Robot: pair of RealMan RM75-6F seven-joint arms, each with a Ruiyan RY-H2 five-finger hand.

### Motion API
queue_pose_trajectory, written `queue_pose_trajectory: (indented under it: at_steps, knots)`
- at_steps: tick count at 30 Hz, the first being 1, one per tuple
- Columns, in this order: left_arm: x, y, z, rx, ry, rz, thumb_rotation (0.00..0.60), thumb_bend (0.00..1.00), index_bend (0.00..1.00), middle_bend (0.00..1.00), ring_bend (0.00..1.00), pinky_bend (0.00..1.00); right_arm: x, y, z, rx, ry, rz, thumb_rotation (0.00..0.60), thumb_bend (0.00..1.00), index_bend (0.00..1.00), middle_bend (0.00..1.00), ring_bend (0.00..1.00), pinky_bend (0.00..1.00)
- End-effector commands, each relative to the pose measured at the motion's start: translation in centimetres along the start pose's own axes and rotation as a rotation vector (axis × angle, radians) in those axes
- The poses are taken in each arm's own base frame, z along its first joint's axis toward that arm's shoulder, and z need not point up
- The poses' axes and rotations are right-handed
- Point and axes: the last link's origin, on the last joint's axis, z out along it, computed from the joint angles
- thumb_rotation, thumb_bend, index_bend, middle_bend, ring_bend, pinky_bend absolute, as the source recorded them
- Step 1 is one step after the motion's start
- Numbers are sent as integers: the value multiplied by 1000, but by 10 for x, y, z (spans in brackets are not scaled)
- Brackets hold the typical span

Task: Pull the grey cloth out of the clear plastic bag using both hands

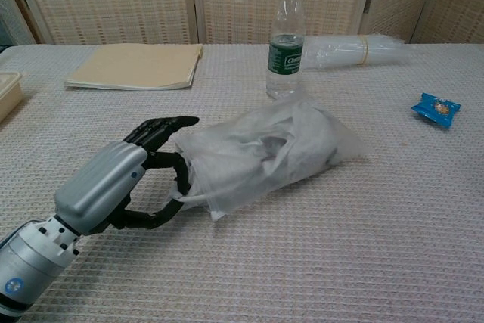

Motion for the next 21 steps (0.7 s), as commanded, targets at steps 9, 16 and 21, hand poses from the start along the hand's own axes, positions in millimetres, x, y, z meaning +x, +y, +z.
queue_pose_trajectory:
  at_steps: [9, 16, 21]
  knots:
    - [12, -4, -4, -1, 25, 0, 600, 543, 691, 105, 0, 0, -36, -25, 54, -11, 11, 48, 600, 227, 405, 0, 0, 0]
    - [16, -6, -4, 1, 16, 4, 600, 541, 690, 105, 0, 0, -55, -42, 74, -20, 24, 88, 600, 233, 470, 11, 0, 0]
    - [17, -8, -5, 8, 13, 7, 600, 539, 689, 105, 0, 0, -68, -53, 86, -28, 42, 102, 600, 233, 495, 24, 0, 0]
